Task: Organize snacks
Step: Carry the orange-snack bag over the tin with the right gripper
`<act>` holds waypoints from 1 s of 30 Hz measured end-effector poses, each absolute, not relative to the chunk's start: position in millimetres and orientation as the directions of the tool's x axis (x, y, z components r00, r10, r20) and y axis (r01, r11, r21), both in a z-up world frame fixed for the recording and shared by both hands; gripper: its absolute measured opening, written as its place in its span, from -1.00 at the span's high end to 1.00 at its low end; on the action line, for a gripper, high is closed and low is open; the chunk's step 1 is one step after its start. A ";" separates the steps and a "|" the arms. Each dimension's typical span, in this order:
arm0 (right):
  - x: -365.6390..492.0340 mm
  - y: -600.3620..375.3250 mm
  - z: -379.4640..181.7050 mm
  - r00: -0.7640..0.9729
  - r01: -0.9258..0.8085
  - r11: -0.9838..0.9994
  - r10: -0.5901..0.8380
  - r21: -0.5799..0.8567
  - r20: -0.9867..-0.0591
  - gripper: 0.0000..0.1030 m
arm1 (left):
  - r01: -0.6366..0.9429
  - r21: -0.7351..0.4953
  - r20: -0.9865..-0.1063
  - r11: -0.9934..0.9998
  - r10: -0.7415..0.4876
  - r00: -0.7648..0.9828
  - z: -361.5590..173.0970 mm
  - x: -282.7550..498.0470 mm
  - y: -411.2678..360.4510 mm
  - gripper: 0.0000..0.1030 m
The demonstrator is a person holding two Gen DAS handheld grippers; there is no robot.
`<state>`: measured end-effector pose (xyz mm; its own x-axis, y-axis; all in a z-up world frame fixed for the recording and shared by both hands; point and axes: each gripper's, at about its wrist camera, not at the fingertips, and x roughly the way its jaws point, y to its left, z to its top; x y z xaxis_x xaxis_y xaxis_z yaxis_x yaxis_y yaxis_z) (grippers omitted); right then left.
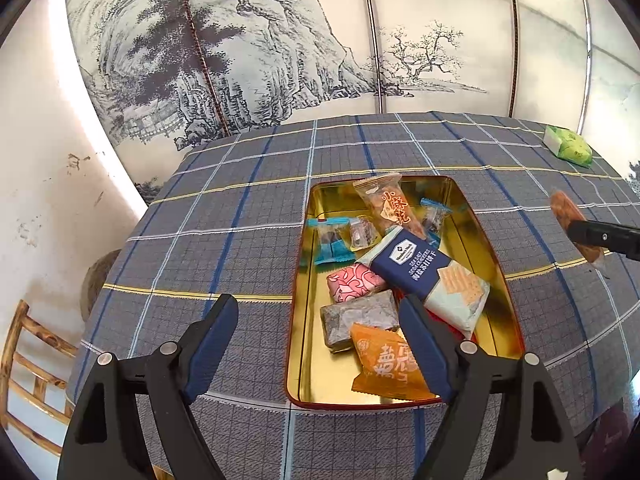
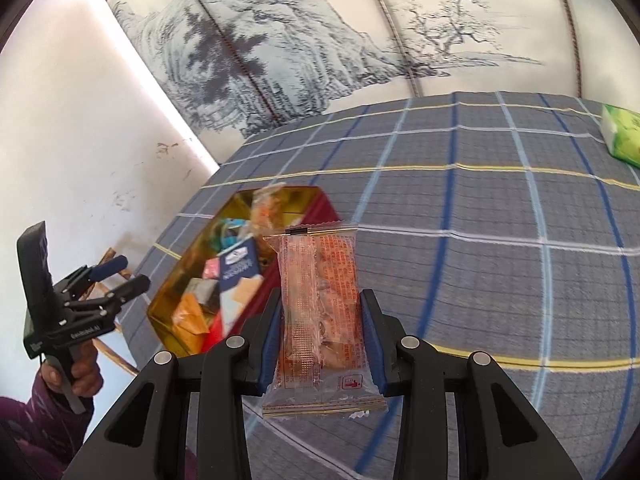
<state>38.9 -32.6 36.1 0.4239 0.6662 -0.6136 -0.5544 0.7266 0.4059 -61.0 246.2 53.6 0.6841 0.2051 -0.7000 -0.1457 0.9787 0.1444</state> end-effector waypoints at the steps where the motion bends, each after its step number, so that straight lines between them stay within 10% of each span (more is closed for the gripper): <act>1: 39.1 -26.1 37.5 0.416 -0.561 0.720 0.672 0.408 -0.613 0.26 | -0.150 0.146 -0.699 0.978 0.209 0.684 52.9 -61.7 247.5 -0.59; 30: 47.1 121.0 39.0 0.210 -0.672 0.588 0.735 0.451 -0.645 0.26 | -0.188 0.093 -0.729 0.978 0.196 0.656 27.6 -69.7 278.6 -0.66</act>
<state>47.1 121.0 39.0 0.2100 0.7348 -0.6450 -0.6719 0.5877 0.4507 -69.7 278.6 27.6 0.6559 0.1957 -0.7290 -0.1882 0.9777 0.0931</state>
